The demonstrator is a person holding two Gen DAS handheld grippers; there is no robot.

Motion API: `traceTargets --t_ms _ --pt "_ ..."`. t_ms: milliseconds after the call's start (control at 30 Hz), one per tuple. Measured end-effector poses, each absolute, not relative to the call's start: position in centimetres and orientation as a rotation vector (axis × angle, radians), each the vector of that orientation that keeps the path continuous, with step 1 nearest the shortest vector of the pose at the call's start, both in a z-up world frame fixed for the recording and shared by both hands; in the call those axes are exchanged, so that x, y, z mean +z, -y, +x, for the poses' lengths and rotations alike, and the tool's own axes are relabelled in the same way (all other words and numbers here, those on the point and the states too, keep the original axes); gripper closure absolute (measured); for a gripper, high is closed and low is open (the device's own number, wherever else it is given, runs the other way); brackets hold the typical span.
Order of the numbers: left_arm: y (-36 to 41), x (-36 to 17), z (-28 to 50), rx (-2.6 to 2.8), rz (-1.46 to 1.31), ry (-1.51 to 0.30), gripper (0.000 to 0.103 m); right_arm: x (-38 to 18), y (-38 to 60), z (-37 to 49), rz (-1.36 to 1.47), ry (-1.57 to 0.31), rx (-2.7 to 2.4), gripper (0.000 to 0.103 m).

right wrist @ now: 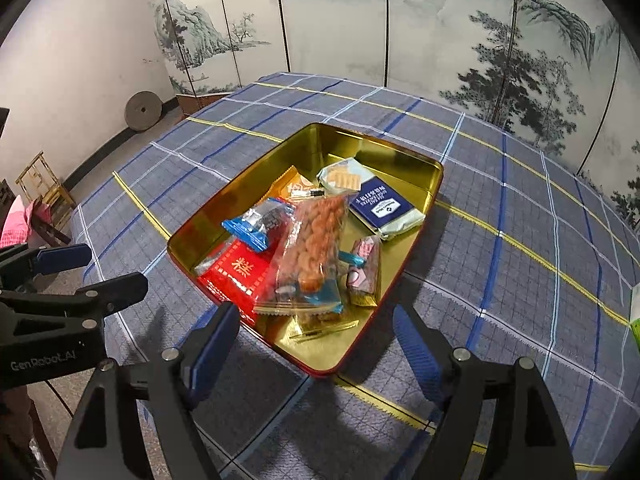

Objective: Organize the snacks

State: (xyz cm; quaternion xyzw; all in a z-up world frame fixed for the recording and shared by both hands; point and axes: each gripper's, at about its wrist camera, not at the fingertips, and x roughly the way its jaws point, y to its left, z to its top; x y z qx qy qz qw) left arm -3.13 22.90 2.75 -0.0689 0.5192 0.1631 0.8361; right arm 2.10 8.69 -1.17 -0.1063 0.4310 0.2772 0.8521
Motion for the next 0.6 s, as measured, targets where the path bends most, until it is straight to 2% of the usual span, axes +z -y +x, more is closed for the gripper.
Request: traceTargets --t_ms 600 --pt "-21.1 2.5 -2.0 0.355 -0.081 -1.123 0.028 -1.5 -7.4 2.5 -0.191 -0.917 0.575 0.022"
